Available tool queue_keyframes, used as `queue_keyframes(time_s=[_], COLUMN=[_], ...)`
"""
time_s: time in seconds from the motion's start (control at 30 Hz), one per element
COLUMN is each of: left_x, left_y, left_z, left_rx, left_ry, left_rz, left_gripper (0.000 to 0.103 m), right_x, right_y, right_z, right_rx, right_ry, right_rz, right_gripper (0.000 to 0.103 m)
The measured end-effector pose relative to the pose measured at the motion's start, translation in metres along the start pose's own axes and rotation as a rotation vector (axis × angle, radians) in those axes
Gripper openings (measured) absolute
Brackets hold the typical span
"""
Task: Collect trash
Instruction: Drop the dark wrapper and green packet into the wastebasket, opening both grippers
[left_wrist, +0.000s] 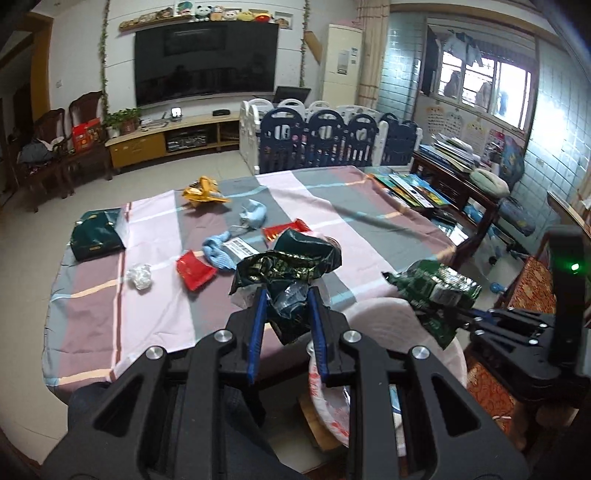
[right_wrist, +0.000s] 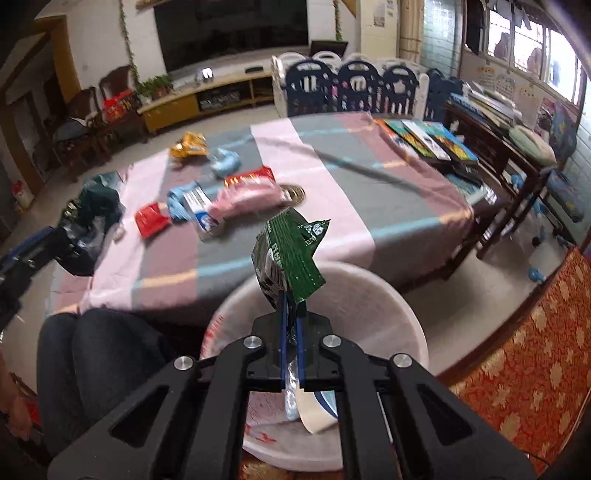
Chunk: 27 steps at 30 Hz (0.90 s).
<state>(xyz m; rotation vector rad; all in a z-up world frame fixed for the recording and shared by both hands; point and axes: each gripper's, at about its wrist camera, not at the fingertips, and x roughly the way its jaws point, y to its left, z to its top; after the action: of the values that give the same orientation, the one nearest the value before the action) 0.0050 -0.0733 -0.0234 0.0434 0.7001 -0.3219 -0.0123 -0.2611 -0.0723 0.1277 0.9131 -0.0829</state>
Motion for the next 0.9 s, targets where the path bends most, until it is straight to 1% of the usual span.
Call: queue_keyframes(time_s=[0.07, 0.13, 0.27, 0.37, 0.43, 0.47, 0.5, 0.53, 0.57, 0.6, 0.7, 0.73, 0.8, 0.83, 0.87, 0.9], left_x=[-0.003, -0.004, -0.003, 0.001, 0.002, 0.005, 0.006, 0.008, 0.01, 0.012, 0.02, 0.024, 0.03, 0.034, 0.038, 0.043], left_y=[-0.011, -0.018, -0.028, -0.029, -0.031, -0.031, -0.031, -0.031, -0.031, -0.031, -0.033, -0.035, -0.042, -0.049, -0.057, -0.065], left_z=[-0.004, -0.005, -0.007, -0.009, -0.01, -0.01, -0.011, -0.011, -0.012, -0.013, -0.018, -0.021, -0.025, -0.029, -0.033, -0.036], left_rx=[0.018, 0.033, 0.057, 0.061, 0.06, 0.059, 0.059, 0.059, 0.056, 0.051, 0.05, 0.05, 0.06, 0.073, 0.099, 0.128], left_ry=[0.005, 0.008, 0.011, 0.024, 0.035, 0.04, 0.045, 0.053, 0.061, 0.072, 0.107, 0.124, 0.155, 0.177, 0.204, 0.226], left_rz=[-0.011, -0.017, -0.029, -0.042, -0.052, -0.057, -0.063, -0.073, -0.085, -0.102, -0.14, -0.166, -0.229, -0.277, -0.331, -0.371], left_gripper=[0.024, 0.024, 0.024, 0.024, 0.024, 0.024, 0.024, 0.024, 0.024, 0.024, 0.024, 0.024, 0.024, 0.024, 0.026, 0.032], right_x=[0.0, -0.001, -0.003, 0.003, 0.01, 0.014, 0.019, 0.024, 0.024, 0.022, 0.013, 0.01, 0.001, -0.003, -0.007, -0.01], right_y=[-0.009, -0.015, -0.025, -0.029, -0.029, -0.028, -0.028, -0.028, -0.03, -0.034, -0.048, -0.054, -0.067, -0.075, -0.081, -0.087], right_z=[-0.007, -0.012, -0.017, -0.021, -0.024, -0.025, -0.027, -0.029, -0.03, -0.029, -0.026, -0.026, -0.024, -0.023, -0.022, -0.022], right_rx=[0.018, 0.017, 0.037, 0.047, 0.04, 0.036, 0.03, 0.031, 0.045, 0.067, 0.147, 0.172, 0.22, 0.248, 0.27, 0.29], right_ry=[0.008, 0.01, 0.016, 0.043, 0.087, 0.111, 0.139, 0.157, 0.148, 0.134, 0.096, 0.08, 0.041, 0.022, 0.008, -0.001], right_rz=[-0.001, -0.016, -0.017, -0.012, -0.012, -0.018, -0.033, -0.063, -0.088, -0.108, -0.128, -0.145, -0.179, -0.199, -0.212, -0.221], right_gripper=[0.005, 0.005, 0.005, 0.005, 0.007, 0.021, 0.054, 0.071, 0.082, 0.082, 0.082, 0.082, 0.082, 0.082, 0.082, 0.082])
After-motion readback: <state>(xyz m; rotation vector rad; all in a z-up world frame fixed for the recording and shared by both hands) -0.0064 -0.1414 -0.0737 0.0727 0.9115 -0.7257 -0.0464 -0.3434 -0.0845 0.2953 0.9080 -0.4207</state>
